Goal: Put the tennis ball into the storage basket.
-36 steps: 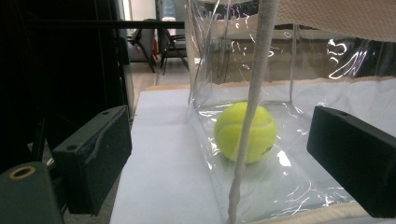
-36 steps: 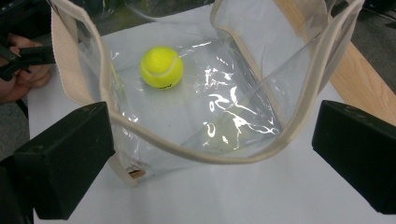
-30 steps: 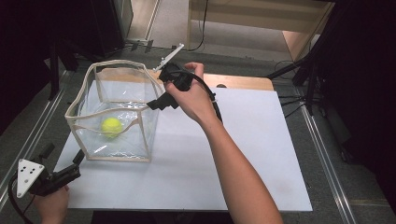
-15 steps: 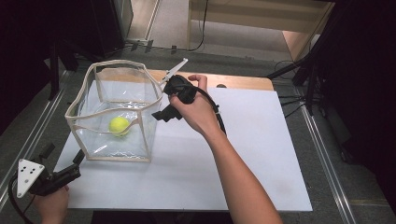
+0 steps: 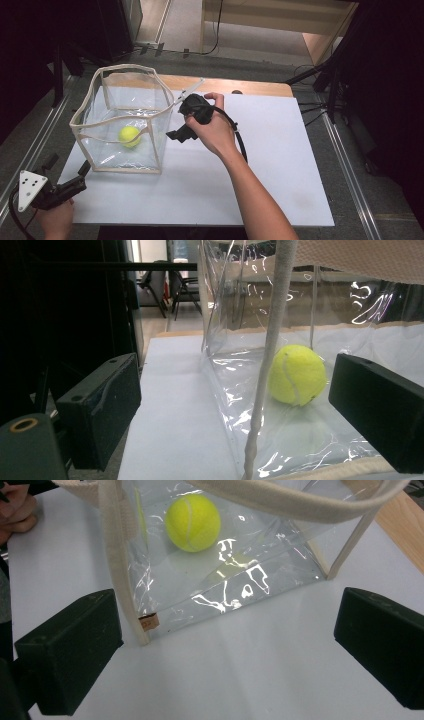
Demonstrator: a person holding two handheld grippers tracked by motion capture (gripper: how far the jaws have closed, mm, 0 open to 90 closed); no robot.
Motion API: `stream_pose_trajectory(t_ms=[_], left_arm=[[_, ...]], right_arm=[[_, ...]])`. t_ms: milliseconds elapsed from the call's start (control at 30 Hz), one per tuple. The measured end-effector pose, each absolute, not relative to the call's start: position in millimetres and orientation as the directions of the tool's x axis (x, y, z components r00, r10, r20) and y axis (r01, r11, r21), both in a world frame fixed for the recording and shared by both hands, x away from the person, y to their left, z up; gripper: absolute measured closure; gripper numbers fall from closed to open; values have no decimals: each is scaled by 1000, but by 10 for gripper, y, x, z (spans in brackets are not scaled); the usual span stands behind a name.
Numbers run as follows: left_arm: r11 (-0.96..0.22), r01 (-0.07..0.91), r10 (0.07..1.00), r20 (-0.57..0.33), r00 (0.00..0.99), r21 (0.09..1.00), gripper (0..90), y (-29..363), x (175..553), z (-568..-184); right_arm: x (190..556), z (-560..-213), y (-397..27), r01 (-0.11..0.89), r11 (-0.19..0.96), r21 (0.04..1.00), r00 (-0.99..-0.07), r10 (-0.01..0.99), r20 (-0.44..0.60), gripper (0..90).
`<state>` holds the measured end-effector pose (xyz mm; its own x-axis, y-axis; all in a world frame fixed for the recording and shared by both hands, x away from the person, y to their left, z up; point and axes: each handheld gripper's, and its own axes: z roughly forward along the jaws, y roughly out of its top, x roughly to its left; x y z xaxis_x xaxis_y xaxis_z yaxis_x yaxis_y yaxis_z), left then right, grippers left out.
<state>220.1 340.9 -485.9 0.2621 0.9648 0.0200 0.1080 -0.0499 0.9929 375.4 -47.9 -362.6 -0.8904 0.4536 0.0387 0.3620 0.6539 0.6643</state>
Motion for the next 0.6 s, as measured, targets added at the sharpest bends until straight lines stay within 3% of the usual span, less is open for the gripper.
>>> stream_pose_trajectory(t_ms=[600], left_arm=[[-54,108,965,24,263,993,69,3406,2199,-4859]], right_arm=[[3502,-3998,-633,383,635,671,-879,474,54,0]])
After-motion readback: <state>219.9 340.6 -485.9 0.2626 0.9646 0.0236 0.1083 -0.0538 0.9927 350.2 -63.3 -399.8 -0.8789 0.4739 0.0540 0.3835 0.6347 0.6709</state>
